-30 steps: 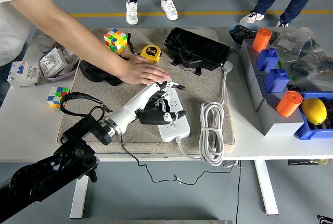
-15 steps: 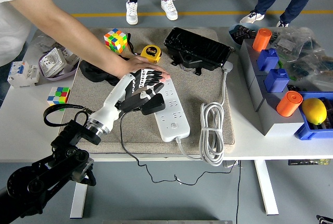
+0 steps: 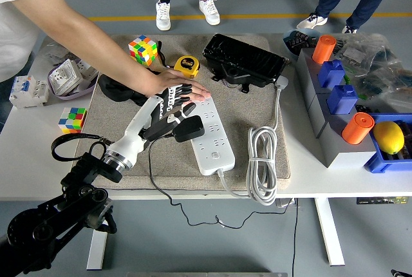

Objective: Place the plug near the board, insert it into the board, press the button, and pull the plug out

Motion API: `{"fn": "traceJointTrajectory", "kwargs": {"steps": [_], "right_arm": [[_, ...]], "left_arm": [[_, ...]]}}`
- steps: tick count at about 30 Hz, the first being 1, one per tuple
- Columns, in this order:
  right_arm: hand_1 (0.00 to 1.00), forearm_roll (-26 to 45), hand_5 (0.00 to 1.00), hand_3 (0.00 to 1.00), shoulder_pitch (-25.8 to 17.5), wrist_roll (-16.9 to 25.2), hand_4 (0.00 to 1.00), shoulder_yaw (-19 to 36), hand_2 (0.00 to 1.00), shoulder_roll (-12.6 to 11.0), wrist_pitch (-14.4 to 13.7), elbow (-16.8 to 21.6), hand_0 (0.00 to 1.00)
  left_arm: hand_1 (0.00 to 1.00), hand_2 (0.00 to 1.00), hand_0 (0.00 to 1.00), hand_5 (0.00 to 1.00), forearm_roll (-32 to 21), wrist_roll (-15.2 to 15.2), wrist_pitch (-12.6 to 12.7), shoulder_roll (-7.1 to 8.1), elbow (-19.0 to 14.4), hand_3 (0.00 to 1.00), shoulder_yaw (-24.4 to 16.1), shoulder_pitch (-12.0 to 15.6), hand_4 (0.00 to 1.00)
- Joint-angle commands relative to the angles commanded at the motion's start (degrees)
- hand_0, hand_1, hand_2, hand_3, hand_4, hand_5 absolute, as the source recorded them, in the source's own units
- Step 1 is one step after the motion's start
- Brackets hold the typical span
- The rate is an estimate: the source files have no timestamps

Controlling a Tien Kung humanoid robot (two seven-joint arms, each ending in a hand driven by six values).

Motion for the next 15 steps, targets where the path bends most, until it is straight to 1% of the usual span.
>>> {"fn": "traceJointTrajectory", "kwargs": {"steps": [5, 6, 11, 12, 15], "right_arm": [[0.589, -0.10, 0.252, 0.546, 0.00, 0.03, 0.784, 0.29, 0.544, -0.01, -0.01, 0.03, 0.603], [0.590, -0.12, 0.252, 0.546, -0.01, 0.03, 0.783, 0.31, 0.544, -0.02, -0.02, 0.02, 0.603], [0.590, -0.20, 0.252, 0.546, -0.11, 0.03, 0.783, 0.38, 0.544, -0.06, -0.01, 0.05, 0.603], [0.589, -0.25, 0.253, 0.546, -0.13, 0.02, 0.784, 0.45, 0.544, -0.06, -0.02, 0.08, 0.601], [0.589, -0.32, 0.253, 0.546, -0.13, -0.01, 0.784, 0.47, 0.544, -0.06, -0.02, 0.12, 0.601]], "left_arm": [[0.835, 0.868, 0.862, 0.723, 0.59, 0.66, -0.48, 0.17, -0.91, 0.866, -0.65, 0.09, 0.941], [0.649, 0.617, 0.474, 0.722, 0.69, 0.75, -0.54, 0.19, -1.10, 0.843, -0.77, 0.10, 0.941], [0.649, 0.617, 0.474, 0.722, 4.19, 3.03, -1.70, 0.47, -3.36, 0.843, -1.87, 0.07, 0.941], [0.332, 0.325, 0.272, 0.504, 5.88, 4.36, -2.61, 0.65, -4.41, 0.829, -2.21, -0.03, 0.879], [0.332, 0.325, 0.272, 0.504, 10.33, 7.57, -4.89, 0.93, -6.36, 0.829, -2.93, -0.30, 0.879]]}}
